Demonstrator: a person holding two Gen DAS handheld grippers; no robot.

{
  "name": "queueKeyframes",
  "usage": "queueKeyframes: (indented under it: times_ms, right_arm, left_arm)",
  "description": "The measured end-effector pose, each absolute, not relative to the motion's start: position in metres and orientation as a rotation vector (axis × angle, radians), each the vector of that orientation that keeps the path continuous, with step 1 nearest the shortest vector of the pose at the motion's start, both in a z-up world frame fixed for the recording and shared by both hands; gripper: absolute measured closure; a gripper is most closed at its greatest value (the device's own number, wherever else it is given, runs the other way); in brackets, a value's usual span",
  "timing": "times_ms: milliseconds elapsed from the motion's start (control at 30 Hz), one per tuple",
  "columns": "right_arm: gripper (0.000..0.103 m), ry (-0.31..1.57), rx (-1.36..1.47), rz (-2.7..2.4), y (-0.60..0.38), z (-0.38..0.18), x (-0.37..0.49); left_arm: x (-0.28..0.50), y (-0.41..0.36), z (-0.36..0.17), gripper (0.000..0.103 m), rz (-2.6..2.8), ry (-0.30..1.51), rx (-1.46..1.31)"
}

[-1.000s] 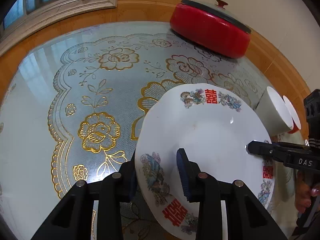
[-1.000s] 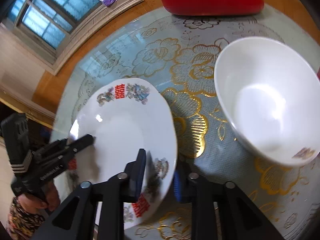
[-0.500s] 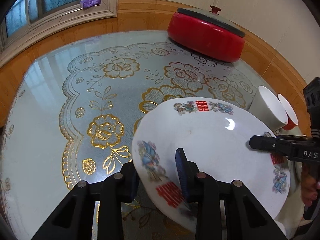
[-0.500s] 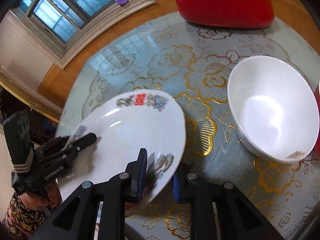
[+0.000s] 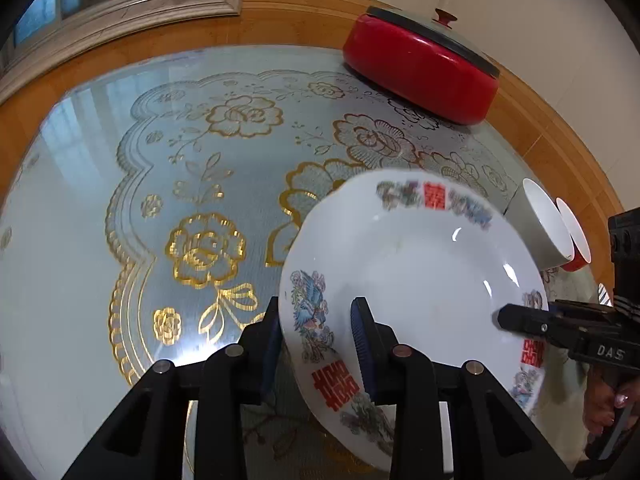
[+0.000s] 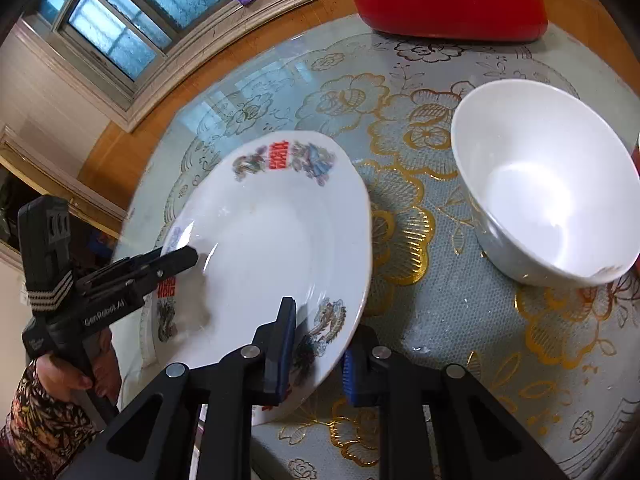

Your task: Organize plates and bowls

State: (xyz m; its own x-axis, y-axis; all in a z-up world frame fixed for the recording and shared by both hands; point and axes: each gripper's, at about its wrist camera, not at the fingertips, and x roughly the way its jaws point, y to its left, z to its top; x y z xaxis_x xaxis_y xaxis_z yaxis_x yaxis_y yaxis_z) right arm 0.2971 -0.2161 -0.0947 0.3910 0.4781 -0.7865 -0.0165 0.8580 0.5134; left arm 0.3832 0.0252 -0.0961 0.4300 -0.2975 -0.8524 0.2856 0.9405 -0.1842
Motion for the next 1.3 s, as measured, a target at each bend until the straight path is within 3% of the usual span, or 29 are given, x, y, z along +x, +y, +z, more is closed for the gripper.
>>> queueKeyframes:
  times_ms: [267,1300]
  right_arm:
    - [0.083,1.151,0.502,0.344,-0.223,-0.105,0.296]
    - [0.083,1.133,0.459,0.352,-0.231,-0.086,0.287]
  left_arm:
    - [0.405,0.013,-0.101,0.067,-0.405,1.075,0.032]
    - [0.361,0.022,-0.077,0.076,-0.461,0.985,0.010]
